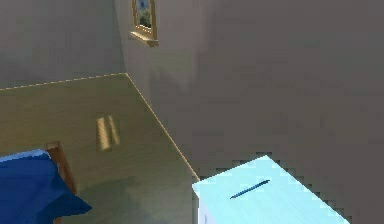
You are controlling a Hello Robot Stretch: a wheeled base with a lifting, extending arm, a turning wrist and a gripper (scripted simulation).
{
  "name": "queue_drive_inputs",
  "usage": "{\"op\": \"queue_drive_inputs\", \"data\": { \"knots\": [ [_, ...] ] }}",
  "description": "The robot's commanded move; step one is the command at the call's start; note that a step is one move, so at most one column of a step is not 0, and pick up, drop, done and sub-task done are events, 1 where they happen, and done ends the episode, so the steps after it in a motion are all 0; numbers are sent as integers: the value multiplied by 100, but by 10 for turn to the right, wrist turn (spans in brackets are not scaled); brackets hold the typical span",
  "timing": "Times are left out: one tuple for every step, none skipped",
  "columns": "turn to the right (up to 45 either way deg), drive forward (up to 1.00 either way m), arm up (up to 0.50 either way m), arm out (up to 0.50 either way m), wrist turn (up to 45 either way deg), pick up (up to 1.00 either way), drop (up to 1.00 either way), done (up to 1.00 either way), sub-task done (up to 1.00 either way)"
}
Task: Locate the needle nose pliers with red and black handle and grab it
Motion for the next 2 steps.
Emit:
{"op": "queue_drive_inputs", "data": {
  "knots": [
    [0, 0, 0, 0, 450, 0, 0, 0, 0],
    [0, 0, 0, 0, 450, 0, 0, 0, 0]
  ]
}}
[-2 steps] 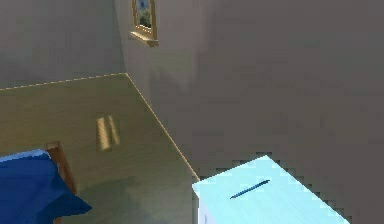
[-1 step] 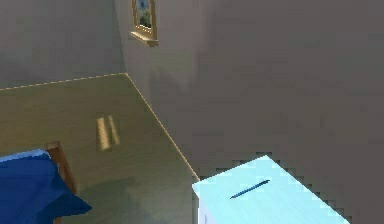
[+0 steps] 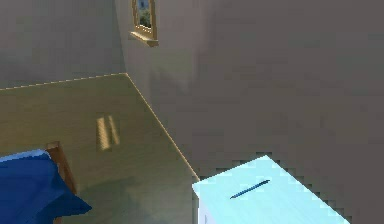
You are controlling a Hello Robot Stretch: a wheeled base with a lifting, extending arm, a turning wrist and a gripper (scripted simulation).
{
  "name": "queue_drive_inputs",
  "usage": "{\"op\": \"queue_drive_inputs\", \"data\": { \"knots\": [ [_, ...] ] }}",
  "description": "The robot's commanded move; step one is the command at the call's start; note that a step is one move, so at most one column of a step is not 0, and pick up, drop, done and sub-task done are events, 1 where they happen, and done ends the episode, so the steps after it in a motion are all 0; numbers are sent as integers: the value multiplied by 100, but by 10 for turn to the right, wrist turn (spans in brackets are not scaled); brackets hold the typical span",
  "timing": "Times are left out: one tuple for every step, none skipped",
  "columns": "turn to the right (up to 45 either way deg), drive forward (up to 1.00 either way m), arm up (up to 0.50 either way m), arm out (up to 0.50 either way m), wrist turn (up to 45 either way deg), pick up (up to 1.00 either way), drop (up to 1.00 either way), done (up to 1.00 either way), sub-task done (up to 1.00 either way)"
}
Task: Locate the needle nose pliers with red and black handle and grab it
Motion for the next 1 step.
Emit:
{"op": "queue_drive_inputs", "data": {
  "knots": [
    [0, 0, 0, 0, 300, 0, 0, 0, 0]
  ]
}}
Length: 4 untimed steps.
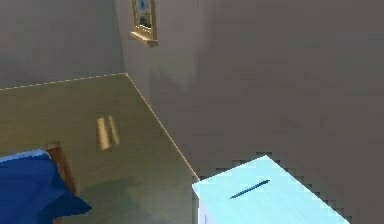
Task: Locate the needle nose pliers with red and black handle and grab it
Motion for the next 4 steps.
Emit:
{"op": "queue_drive_inputs", "data": {
  "knots": [
    [0, 0, -26, 0, 0, 0, 0, 0, 0],
    [0, 0, 0, 0, 0, 100, 0, 0, 0],
    [0, 0, 10, 0, 0, 0, 0, 0, 0],
    [0, 0, 0, 0, 0, 0, 0, 100, 0]
  ]
}}
